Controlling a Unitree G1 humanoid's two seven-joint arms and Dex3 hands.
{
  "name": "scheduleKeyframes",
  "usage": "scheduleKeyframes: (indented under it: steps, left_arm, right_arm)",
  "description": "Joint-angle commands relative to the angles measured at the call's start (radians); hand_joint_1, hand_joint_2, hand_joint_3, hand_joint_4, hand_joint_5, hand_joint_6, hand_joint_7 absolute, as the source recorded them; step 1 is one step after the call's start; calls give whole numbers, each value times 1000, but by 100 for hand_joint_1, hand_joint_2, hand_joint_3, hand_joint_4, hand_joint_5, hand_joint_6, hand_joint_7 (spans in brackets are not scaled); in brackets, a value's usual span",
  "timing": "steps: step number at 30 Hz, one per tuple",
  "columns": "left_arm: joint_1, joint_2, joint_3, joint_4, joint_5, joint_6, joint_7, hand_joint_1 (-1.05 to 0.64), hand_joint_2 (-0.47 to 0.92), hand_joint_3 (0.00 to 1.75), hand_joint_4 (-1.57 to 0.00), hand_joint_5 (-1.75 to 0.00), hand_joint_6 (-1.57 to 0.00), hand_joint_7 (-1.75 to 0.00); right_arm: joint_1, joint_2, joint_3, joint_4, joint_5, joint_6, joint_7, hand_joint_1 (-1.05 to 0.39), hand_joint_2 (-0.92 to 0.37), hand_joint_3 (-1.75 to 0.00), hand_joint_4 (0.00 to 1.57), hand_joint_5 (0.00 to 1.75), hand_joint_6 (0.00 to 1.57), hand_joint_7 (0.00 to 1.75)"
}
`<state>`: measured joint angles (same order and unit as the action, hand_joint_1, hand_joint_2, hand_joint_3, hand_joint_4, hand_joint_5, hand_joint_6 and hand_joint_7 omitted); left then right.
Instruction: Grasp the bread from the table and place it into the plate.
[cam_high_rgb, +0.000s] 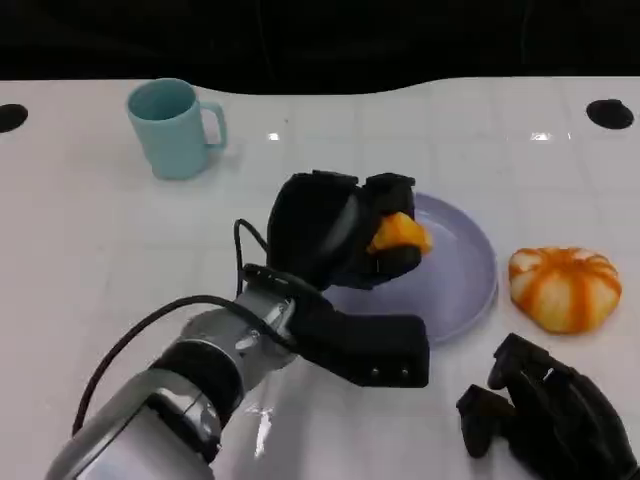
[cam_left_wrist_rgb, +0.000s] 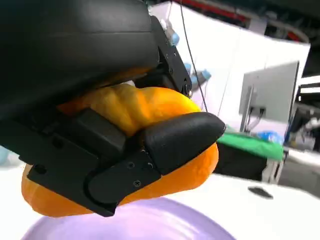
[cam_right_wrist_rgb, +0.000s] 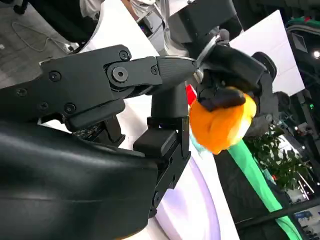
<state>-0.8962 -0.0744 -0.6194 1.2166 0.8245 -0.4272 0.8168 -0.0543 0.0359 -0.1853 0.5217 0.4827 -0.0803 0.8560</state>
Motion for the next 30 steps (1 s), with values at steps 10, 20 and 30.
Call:
scheduleKeyframes:
  steps: [10,20,30]
  left_arm:
    - [-73,43,-26,-49,-28,94,-574,-105,92,61,-1,-143,0,-18]
    - [-20,128,3,-286,-81,177,-893,-105,92,65,0,-132,-3,-2]
    - [112,245,77,-581,-175,185,-1031,-105,92,64,0,-126,-6,-9]
  right_arm:
    - [7,-10,-3,-2,2,-17,2,-58,-92,-23,76,170,67,146]
    - [6,-10,-4,5,2,-26,8,-58,-92,-24,77,170,66,147]
    - [-1,-10,-8,15,8,-24,14,-57,-92,-24,77,168,66,145]
